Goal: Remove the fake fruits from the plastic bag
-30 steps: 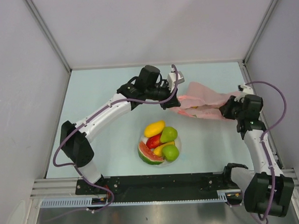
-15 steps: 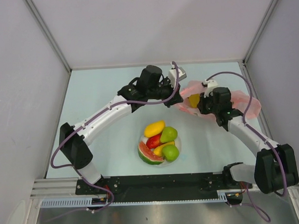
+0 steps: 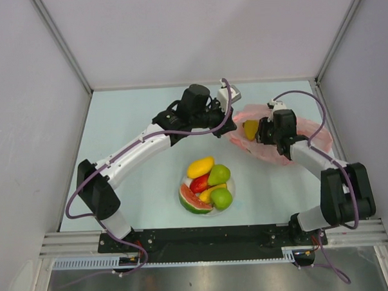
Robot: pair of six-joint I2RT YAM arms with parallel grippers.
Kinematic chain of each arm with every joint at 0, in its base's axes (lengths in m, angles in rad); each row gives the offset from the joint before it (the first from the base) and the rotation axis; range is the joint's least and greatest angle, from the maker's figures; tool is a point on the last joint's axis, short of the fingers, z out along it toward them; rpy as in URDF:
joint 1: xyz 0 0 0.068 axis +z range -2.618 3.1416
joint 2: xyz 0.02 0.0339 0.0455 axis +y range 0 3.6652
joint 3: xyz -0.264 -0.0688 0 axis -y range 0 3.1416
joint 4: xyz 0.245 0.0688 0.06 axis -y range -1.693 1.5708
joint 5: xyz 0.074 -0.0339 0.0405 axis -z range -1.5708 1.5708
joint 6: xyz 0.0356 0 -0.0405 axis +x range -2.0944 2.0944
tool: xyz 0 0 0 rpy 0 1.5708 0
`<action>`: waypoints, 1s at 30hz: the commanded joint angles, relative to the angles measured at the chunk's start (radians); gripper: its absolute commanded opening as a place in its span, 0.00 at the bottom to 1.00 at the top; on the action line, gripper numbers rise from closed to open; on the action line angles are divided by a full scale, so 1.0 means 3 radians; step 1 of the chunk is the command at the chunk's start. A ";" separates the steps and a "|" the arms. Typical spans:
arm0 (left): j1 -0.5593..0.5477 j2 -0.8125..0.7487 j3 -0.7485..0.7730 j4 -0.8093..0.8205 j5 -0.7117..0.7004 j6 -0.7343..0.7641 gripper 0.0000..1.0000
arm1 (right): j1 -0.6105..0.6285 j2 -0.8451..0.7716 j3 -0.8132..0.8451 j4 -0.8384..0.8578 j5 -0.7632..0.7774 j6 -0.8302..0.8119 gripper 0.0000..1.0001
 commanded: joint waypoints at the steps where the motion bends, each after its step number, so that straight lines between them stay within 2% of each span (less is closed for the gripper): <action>1: -0.0017 -0.0015 0.0041 0.0073 0.0068 0.0055 0.00 | -0.0049 0.0305 0.0357 0.0455 -0.0088 0.0170 0.51; 3: -0.0017 -0.0004 0.0036 0.0078 0.0088 0.0096 0.00 | -0.0039 0.0479 0.0490 0.0506 -0.0089 0.0175 0.57; 7: -0.0017 0.0026 0.0025 0.0063 0.0119 0.0126 0.00 | -0.0039 0.0775 0.0704 0.0527 -0.0053 0.0236 0.77; 9: -0.0017 0.0032 0.0030 0.0053 0.0124 0.0147 0.00 | -0.0055 0.0959 0.0837 0.0532 -0.0022 0.0292 0.79; 16: -0.0012 0.0032 0.0041 0.0017 0.0047 0.0239 0.00 | -0.0080 0.1531 0.1200 0.0481 0.0192 0.0247 0.80; 26: -0.0012 0.0021 0.0066 -0.0004 -0.0101 0.0367 0.00 | 0.0027 0.1783 0.1405 0.0282 0.0356 0.0354 0.78; 29: -0.0012 0.0026 0.0081 -0.0009 -0.0127 0.0382 0.00 | 0.0048 0.1788 0.1416 0.0266 0.0397 0.0354 0.70; 30: -0.0012 0.0026 0.0082 -0.0014 -0.0137 0.0387 0.00 | 0.0048 0.1783 0.1421 0.0261 0.0433 0.0349 0.64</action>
